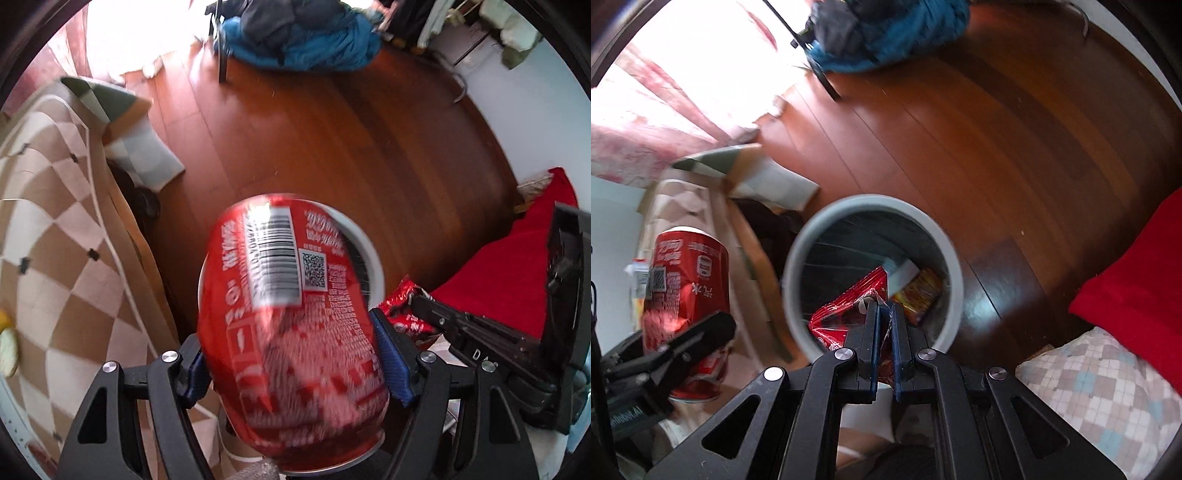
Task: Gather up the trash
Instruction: 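Open both tools to drop the can and wrapper into the bin, then grasp the grey box with the left tool while the right tool grasps the milk carton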
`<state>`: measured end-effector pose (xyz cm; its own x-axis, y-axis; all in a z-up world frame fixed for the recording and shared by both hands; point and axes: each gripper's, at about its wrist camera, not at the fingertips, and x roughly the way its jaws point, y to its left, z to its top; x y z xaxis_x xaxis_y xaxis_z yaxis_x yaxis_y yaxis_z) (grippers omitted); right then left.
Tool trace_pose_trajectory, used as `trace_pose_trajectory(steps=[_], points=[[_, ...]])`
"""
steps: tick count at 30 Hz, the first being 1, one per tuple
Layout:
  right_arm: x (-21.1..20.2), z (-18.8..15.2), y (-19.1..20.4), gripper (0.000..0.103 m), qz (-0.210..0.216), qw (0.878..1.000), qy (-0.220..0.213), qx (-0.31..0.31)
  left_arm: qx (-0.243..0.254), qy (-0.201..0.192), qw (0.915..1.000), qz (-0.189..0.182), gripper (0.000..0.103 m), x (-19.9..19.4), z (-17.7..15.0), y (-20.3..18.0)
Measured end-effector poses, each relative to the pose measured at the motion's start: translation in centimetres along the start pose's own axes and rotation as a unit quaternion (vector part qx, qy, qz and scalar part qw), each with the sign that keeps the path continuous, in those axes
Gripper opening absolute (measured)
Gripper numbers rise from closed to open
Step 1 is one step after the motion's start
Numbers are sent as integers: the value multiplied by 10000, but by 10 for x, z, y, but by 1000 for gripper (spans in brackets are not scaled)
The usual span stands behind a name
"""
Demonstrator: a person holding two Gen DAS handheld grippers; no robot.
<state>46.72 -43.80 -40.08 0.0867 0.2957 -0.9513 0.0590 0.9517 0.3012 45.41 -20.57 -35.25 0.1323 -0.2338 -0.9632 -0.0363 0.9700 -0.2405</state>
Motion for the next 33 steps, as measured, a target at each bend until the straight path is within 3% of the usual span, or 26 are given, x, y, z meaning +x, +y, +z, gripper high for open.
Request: trace_pose_trajectory(steps=[2,4,6,8,10,12,14,22,33], points=[[18,4,-8,6,3,9998,174,103,-118,77,9999,61,94,7,11,2],[33,7,-14,7,9,9993,282,242,-257,80,9996,72,95,7,17,8],[42,8,-18,16,1,9988,375,310,-339,60,9993,131,95,8,21,12],[49,6,-20,60,84,9983,425,396,-392,-3,9989,270,95,5,13,14],[52,3,-20,78,128,9982,415,402,-420,-69,9983,409,95,4,4,15],[50,-2,-16,85,109,9985,425,332,-385,-145,9973,609,97,-2,-2,19],[47,-6,-13,103,3,9987,448,262,-375,-208,9958,807,102,-7,-11,20],[14,-25,10,103,-781,9961,214,-344,-315,-331,9914,1228,102,-21,-40,13],[-44,-47,28,103,-894,9945,-126,-536,-261,-589,9895,1293,102,-56,-64,-7]])
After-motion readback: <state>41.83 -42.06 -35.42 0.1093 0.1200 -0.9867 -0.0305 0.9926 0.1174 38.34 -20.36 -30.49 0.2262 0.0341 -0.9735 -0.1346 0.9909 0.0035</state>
